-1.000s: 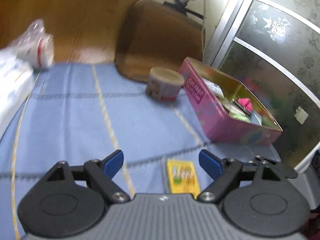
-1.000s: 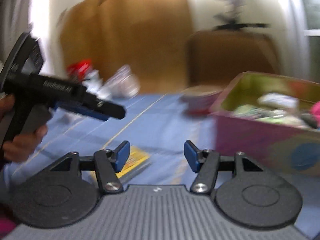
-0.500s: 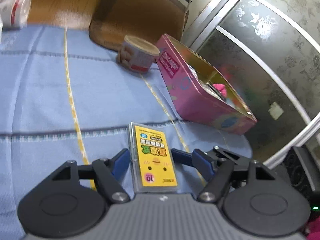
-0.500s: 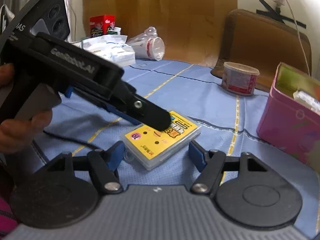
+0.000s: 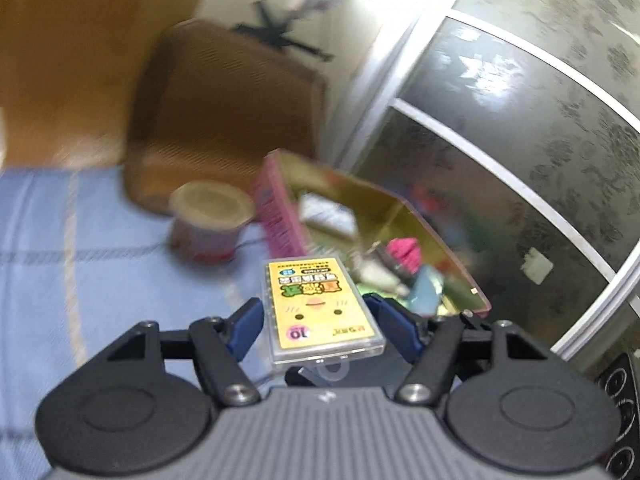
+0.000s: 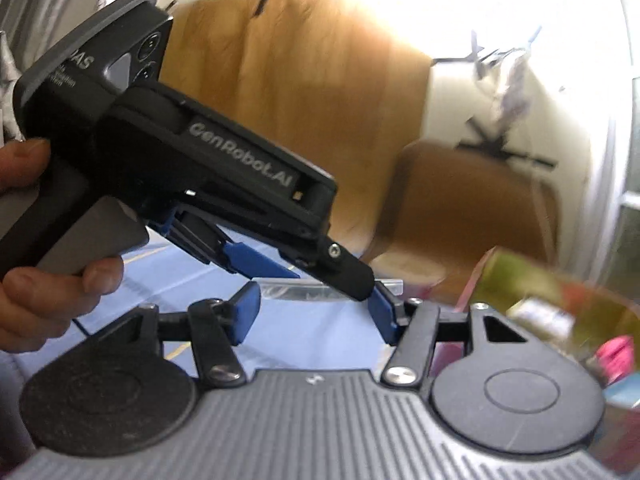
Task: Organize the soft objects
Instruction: 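Carry the yellow case into the pink tin and release it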
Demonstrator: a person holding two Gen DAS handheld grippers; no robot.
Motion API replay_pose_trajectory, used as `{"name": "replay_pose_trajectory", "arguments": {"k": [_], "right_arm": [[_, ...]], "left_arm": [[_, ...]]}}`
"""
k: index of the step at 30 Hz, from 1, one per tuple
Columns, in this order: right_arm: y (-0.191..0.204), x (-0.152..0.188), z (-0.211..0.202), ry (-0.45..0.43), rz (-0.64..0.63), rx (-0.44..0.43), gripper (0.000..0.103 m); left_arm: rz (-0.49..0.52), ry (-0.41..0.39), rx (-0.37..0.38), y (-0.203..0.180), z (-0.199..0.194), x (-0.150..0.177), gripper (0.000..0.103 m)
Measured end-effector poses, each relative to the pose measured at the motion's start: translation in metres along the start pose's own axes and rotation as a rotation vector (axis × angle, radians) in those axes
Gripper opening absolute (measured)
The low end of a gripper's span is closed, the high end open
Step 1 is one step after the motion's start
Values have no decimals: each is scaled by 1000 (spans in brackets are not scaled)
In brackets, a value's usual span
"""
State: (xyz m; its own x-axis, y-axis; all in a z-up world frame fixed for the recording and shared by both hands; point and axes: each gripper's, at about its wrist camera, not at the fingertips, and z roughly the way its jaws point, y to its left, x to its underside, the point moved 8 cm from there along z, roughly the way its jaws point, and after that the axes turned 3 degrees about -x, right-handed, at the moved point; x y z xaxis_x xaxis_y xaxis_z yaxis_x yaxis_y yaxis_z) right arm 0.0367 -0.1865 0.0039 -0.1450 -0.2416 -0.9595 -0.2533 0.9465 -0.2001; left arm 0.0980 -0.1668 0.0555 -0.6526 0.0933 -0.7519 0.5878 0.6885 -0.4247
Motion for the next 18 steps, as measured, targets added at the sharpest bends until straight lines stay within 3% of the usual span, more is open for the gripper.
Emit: {"name": "replay_pose_trajectory", "arguments": {"k": [5,9,12,15,16,18], "right_arm": [[-63,-2,-16,-38,61,120,62],[-113,16,-21,-14,108,215,62],[-149,30,-13,36,154,262,62],[-186,43,5,143,86,456,63],[-197,45,8,157,96,483,66],[-209,48,5,144,181,446,68]], "left_arm": [[86,41,56,-49,56,-22,65],[138,99,70,-79,109,-21,65],[184,147,53,-93,150,-18,66],[234,141,-56,-93,174,-20,74],[237,137,-67,-94,176,-20,76],[240,120,-80,-94,171,-19,81]]}}
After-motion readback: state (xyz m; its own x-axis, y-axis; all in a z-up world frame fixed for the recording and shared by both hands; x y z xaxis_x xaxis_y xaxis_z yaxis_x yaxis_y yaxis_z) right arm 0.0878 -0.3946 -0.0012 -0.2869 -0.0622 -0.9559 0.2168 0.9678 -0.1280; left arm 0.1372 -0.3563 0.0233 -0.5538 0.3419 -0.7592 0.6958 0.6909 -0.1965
